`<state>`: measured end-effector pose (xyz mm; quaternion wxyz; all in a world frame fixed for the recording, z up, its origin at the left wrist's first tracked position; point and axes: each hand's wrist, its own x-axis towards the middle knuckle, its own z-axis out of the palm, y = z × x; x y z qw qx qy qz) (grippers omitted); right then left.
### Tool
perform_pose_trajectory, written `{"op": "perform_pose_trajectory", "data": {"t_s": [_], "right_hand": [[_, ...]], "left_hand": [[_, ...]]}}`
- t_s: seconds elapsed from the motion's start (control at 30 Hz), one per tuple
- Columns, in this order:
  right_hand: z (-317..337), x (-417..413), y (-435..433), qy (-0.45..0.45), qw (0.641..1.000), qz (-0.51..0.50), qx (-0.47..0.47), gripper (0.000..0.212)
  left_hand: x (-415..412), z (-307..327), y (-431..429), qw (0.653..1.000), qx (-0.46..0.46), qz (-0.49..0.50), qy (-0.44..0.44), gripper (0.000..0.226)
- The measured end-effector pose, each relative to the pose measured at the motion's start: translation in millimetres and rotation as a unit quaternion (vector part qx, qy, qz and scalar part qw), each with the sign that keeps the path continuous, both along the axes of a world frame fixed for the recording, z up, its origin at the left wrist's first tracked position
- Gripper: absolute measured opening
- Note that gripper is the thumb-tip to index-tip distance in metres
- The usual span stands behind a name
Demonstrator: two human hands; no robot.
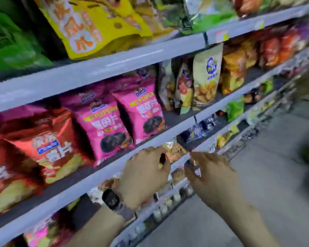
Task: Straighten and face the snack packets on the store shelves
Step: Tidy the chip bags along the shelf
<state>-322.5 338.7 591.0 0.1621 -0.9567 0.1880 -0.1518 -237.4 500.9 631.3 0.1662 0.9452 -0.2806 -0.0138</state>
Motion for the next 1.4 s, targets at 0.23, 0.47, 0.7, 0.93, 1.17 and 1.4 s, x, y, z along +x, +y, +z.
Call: {"op": "perform_pose_trajectory", "data": {"t_s": [0.23,0.47,0.7,0.93,1.17,1.4], "right_hand": [[-60.9,-37.8,-76.4,0.107,0.975,-0.152,0.125,0.036],[-101.0,-39.2,-126.0,0.197,0.934,-0.240,0.179,0.045],[-118.0,-20.7,-178.8,0.246,0.880,-0.335,0.232,0.047],[-122.1,-12.1,-232.3,0.255,0.844,-0.404,0.245,0.047],[-130.9,-20.2,-337.4,0.224,0.826,-0.449,0.256,0.043],[-123.9,-33.8,-492.0,0.210,0.850,-0.417,0.245,0.046]], "left_hand": [[8.2,-73.6,-100.1,0.989,0.058,-0.090,0.100,0.024],[54.1,-136.0,-175.0,0.967,0.121,-0.169,0.149,0.024],[81.9,-161.6,-276.6,0.929,0.151,-0.273,0.199,0.039],[85.4,-179.1,-379.7,0.887,0.166,-0.349,0.253,0.041],[81.2,-195.3,-522.5,0.857,0.186,-0.406,0.257,0.042],[69.3,-173.8,-664.0,0.883,0.127,-0.364,0.269,0.035]]}}
